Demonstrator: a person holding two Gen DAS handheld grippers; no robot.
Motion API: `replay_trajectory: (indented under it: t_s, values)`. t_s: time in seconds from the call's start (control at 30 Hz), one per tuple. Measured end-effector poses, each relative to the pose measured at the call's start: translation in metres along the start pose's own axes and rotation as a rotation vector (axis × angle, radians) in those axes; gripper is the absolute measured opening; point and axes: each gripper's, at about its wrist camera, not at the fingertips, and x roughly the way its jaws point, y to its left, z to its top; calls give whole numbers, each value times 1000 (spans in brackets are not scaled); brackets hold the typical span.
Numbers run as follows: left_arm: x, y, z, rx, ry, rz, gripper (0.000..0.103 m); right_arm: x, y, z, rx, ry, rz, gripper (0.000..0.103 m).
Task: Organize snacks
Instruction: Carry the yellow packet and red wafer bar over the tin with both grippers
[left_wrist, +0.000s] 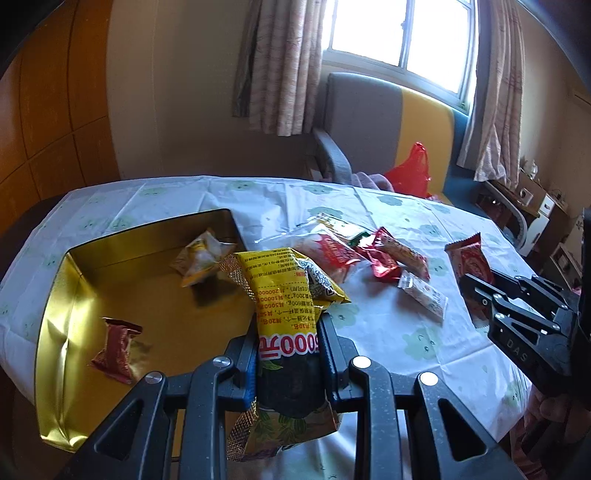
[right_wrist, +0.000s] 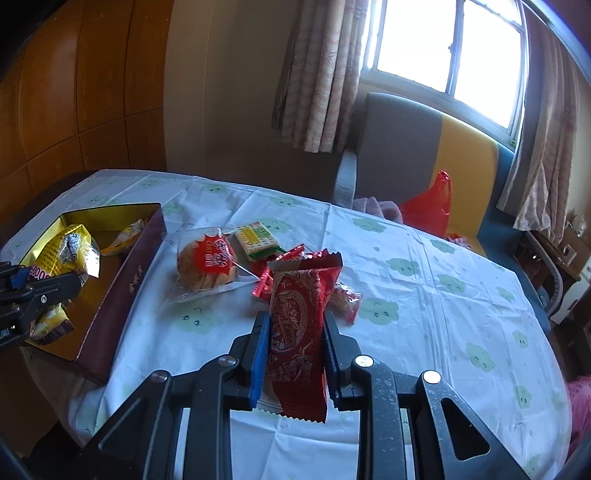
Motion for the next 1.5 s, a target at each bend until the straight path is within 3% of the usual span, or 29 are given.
replay_trajectory:
  t_s: [0.2, 0.4, 0.63, 0.83, 1.03, 1.3, 1.5]
  values:
    - [-1, 32, -2, -61, 4, 63, 28, -1, 15, 2, -11, 1, 46, 27]
    - [2, 84, 1, -199, 23, 119, 28, -1, 45, -1, -39, 4, 175, 27]
    - [17, 119, 14, -308, 44, 102, 28, 2, 81, -1, -65, 25, 320, 27]
    - [52, 116, 33, -300, 74, 85, 32, 3, 105, 4, -108, 22, 368, 27]
    - [55, 115, 30, -307, 79, 90, 33, 5, 116, 6, -126, 29, 385, 27]
    - [26, 113, 10, -270, 36, 275, 33, 8, 134, 16, -150, 30, 438, 27]
    - [4, 113, 4, -241, 4, 335, 33, 19, 146, 26, -130, 52, 485, 27]
